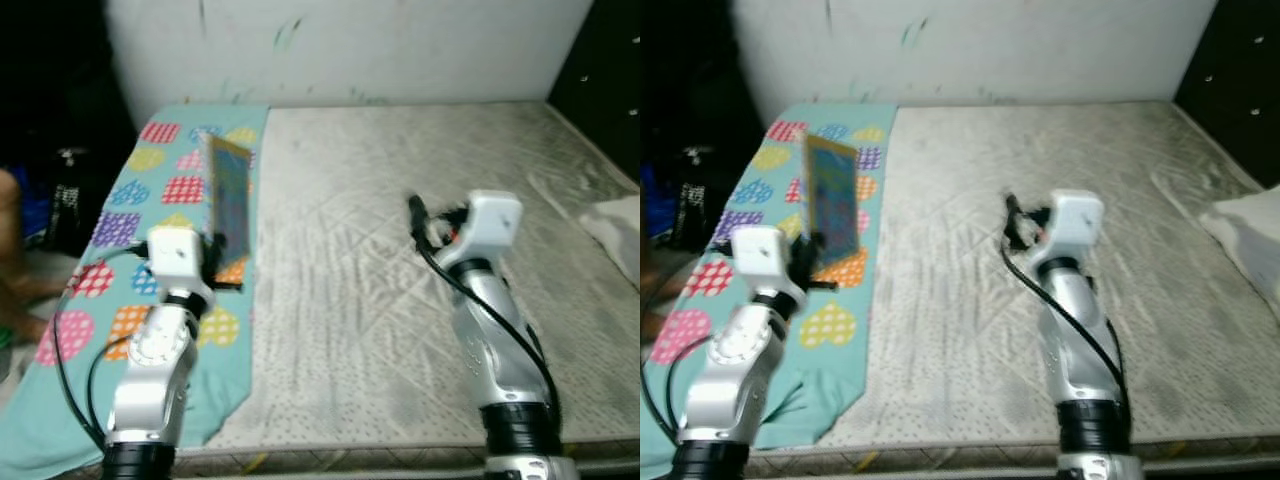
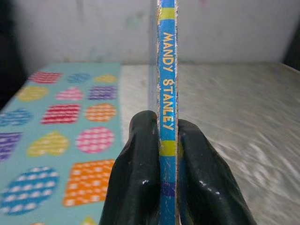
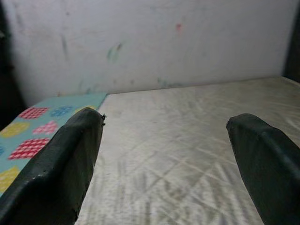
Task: Clean up the room
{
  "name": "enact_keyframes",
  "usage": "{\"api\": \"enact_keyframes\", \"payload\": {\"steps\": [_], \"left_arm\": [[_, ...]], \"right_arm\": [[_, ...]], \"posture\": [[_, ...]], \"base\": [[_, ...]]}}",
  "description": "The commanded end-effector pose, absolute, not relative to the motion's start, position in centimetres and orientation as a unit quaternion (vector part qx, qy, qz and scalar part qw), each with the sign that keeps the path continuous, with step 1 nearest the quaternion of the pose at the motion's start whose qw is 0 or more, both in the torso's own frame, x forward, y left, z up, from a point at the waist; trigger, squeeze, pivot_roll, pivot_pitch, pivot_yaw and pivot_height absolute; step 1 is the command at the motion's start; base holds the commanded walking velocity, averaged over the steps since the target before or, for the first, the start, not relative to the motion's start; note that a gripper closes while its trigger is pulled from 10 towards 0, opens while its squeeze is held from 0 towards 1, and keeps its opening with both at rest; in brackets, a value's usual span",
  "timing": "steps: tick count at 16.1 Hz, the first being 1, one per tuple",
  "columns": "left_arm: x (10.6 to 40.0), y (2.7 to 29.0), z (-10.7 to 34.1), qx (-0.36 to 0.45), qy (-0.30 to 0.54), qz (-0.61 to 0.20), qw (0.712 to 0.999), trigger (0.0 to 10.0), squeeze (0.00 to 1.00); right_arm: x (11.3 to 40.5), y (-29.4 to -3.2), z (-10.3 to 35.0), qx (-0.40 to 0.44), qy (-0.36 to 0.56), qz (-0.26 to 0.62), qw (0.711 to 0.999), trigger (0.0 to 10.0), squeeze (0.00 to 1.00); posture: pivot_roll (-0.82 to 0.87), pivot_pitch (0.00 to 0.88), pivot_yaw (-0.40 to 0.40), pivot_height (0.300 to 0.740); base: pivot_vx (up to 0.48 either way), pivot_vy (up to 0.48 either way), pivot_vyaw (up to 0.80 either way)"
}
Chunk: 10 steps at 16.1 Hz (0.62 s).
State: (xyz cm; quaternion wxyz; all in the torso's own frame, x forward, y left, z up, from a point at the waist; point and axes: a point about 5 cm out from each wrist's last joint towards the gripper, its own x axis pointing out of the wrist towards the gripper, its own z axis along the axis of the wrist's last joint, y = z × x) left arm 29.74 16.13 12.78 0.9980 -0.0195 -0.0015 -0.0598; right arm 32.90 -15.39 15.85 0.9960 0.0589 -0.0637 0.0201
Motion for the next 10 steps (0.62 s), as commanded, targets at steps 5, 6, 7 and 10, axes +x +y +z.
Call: {"api": "enact_keyframes", "payload": {"steps": [5,6,7,10], "left_arm": [[29.5,16.5,14.1,-0.021,-0.031,-0.046,0.998,10.0,0.00],[29.4,16.2,13.8,-0.031,-0.035,-0.044,0.998,10.0,0.00],[29.3,16.1,13.6,-0.033,-0.031,-0.046,0.998,10.0,0.00],[29.5,15.2,13.2,-0.029,-0.025,-0.063,0.997,10.0,0.00]], "right_arm": [[32.8,-14.5,15.9,0.054,-0.062,0.041,0.996,10.0,0.00],[32.6,-14.5,15.7,0.050,-0.061,0.045,0.996,10.0,0.00],[32.5,-14.6,15.6,0.047,-0.059,0.043,0.996,10.0,0.00],[32.4,-14.8,15.1,0.045,-0.053,0.037,0.997,10.0,0.00]], "posture": [[0.04,0.000,-0.011,0.740],[0.03,0.000,-0.013,0.740],[0.02,0.000,-0.014,0.740],[0.03,0.000,-0.042,0.740]], "base": [[0.000,0.000,0.00],[0.000,0.000,0.00],[0.000,0.000,0.00],[0.000,0.000,0.00]]}}
